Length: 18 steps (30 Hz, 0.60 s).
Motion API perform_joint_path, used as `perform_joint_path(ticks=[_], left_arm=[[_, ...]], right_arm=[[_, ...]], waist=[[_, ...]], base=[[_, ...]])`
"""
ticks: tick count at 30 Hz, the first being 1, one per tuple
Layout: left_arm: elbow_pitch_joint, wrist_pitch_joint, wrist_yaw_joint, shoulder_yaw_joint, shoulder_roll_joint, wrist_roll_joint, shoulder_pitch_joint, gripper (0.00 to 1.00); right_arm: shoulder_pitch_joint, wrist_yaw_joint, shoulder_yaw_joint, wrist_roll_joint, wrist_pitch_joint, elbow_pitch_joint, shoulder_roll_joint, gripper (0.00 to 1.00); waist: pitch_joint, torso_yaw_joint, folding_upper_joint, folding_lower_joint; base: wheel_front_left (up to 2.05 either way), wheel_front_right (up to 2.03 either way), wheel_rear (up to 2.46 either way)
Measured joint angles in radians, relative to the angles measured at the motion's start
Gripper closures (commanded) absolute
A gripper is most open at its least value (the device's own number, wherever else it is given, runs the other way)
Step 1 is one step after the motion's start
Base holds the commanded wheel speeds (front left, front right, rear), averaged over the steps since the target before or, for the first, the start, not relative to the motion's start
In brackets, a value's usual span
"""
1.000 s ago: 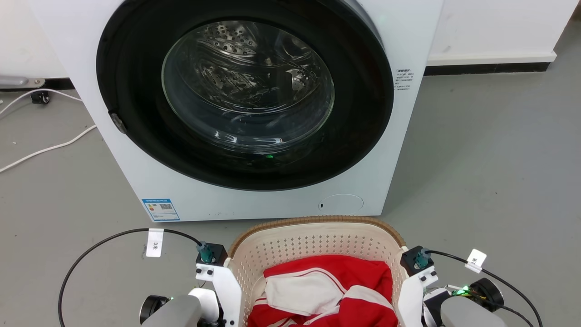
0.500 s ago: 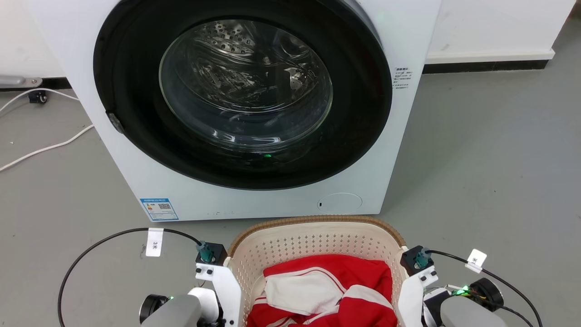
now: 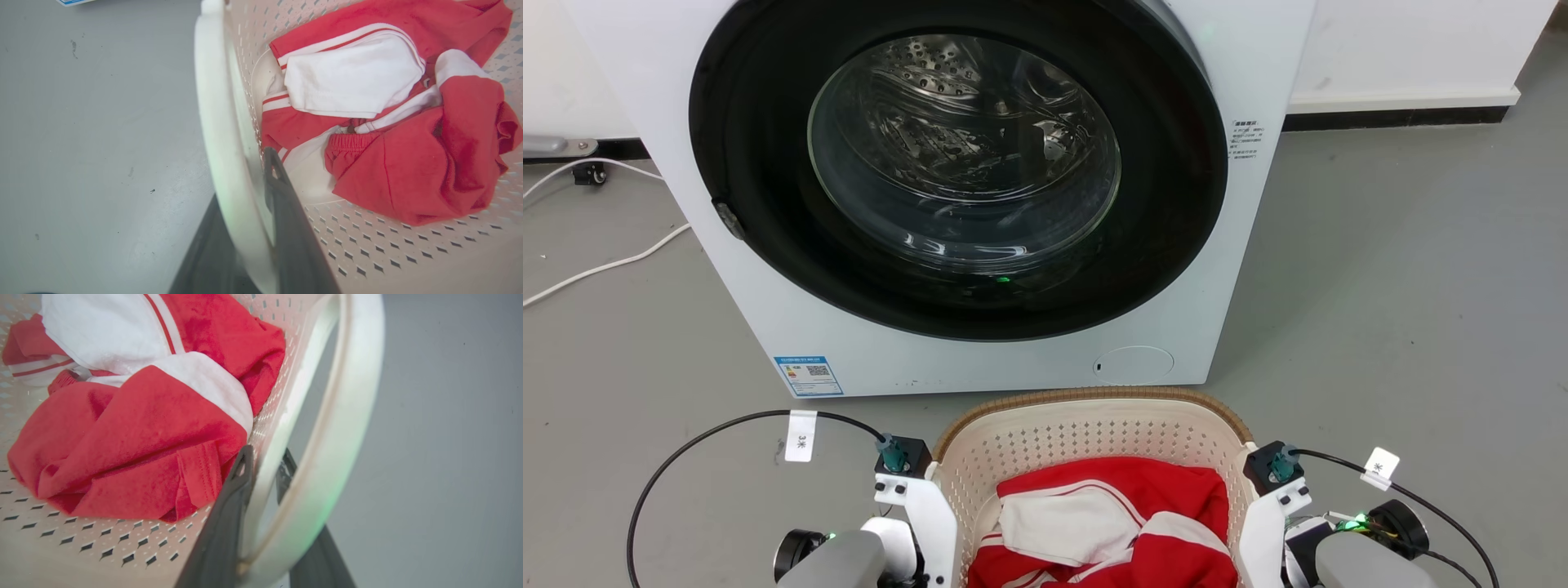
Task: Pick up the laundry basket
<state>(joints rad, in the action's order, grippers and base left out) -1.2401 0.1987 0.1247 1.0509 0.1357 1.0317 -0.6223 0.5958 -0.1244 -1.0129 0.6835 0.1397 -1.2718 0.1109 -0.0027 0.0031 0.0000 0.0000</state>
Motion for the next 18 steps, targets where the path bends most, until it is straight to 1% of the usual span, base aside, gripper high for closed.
perform_joint_path(ticks=[18], left_arm=[[-0.003,-0.010,0.000,0.030,0.000,0.024,-0.004,1.00]], right_arm=[[0.007,0.000,-0.045,0.046,-0.007,-0.009,0.000,1.00]], waist=[[0.001,0.003,0.0000,0.0000]], base=[[0.00,0.00,0.00]])
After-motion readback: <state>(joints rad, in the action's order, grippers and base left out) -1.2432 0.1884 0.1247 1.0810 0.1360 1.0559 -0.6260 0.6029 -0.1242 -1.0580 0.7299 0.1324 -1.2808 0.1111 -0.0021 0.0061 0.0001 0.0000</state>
